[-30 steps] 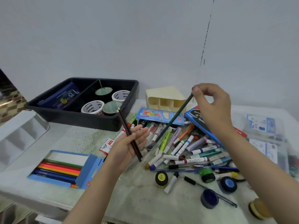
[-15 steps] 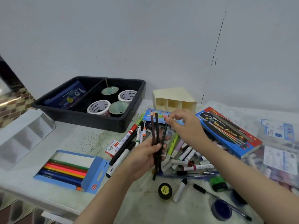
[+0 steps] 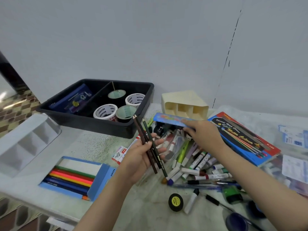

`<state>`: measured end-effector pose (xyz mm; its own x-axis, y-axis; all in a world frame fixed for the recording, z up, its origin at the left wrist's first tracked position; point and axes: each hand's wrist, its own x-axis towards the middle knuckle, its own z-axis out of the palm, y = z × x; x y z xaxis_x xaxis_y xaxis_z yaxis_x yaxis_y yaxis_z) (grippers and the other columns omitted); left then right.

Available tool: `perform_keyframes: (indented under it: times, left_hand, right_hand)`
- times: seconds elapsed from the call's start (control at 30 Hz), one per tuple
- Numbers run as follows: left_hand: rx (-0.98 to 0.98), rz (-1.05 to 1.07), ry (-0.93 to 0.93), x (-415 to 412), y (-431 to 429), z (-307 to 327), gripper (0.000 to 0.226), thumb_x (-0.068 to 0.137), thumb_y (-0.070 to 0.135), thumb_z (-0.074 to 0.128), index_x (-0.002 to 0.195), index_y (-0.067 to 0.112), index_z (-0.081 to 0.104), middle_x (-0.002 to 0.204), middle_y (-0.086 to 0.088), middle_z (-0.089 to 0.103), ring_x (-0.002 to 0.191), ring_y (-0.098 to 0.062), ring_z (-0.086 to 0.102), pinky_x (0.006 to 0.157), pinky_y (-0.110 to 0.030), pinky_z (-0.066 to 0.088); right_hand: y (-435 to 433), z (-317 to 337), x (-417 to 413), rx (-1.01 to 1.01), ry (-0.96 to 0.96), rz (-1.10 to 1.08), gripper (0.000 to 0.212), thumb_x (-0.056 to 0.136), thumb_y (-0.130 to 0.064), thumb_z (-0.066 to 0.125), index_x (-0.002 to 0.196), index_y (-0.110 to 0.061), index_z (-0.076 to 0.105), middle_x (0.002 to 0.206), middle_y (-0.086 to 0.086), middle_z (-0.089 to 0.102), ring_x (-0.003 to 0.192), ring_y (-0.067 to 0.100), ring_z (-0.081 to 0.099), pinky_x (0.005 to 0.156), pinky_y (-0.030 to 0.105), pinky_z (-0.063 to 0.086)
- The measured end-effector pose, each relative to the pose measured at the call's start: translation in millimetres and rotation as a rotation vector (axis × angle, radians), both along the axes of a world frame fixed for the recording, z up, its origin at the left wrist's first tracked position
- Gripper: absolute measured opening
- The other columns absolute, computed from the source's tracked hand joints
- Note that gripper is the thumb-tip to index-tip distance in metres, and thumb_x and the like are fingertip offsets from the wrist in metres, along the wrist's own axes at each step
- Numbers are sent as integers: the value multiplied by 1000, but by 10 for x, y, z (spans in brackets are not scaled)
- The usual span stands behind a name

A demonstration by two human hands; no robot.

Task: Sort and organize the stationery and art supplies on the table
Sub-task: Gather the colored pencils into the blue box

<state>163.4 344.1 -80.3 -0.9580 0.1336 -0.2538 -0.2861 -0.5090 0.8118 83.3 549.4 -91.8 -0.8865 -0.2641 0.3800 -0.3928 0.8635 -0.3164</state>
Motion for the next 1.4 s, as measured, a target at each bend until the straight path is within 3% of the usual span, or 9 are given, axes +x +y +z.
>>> perform_keyframes:
  times: [0.07,0.2,0.4,0.57,0.73,0.9,1.07,1.23,1.4]
  left_hand:
    - [9,26,16,-19,-51,21,26,100,3,31,110,5,55,85,-10,72,70,-22,69,61,-35,59]
    - [26,87,62,-44,-156,91,26,99,3,32,109,6,56,86,-10,72,72,-21,70,60,-32,58]
    - [92,152,116,-81,-210,233,25,98,3,33,105,8,57,80,-7,72,66,-18,69,56,-28,57]
    - [108,134,88,-125,-135,225,25,99,3,32,106,7,56,78,-8,71,65,-18,69,56,-29,58]
    - [91,95,24,-154,-78,143,23,96,-3,35,107,4,55,83,-10,72,69,-20,70,63,-31,59]
    - [83,83,-8,-137,-89,80,29,97,-7,33,115,2,54,99,-17,72,86,-26,71,68,-32,60]
    - [60,74,-19,-119,-187,7,35,96,-6,33,121,5,55,111,-21,67,101,-30,67,83,-37,56]
    - [76,97,-38,-161,-260,-79,35,96,-6,32,123,2,52,110,-23,66,99,-31,67,83,-37,56]
    - [61,72,-45,-214,-222,-68,35,97,-6,31,119,5,55,110,-22,67,98,-29,68,83,-36,55]
  right_hand:
    - [50,102,-18,-188,-80,-29,29,93,-25,58,122,-28,63,77,-3,72,50,2,53,48,21,35]
    - [200,291,40,-534,-130,-51,28,86,-25,68,113,-25,68,107,-8,70,94,14,65,78,23,49]
    - [418,119,361,-18,-12,261,30,78,-33,74,107,-31,70,66,-11,67,62,10,56,66,17,37]
    - [363,6,576,70,-83,390,36,83,-57,51,88,-32,76,84,-20,69,78,2,57,76,24,43]
    - [155,145,146,-85,-148,237,22,94,-31,52,101,-23,71,87,-11,58,77,-1,49,72,24,39]
    - [-146,99,-489,268,-199,109,35,98,-21,43,129,-31,57,92,-1,38,86,19,48,64,30,37]
    - [-291,21,-689,470,-200,132,32,95,-20,52,123,-33,61,101,1,43,94,20,51,56,25,29]
    - [-215,38,-773,270,-260,141,20,87,-19,62,103,-26,72,94,-4,44,92,16,48,67,29,35]
    - [-12,335,-697,-328,-467,151,9,86,-12,66,88,-17,73,81,-3,64,75,11,54,68,24,43]
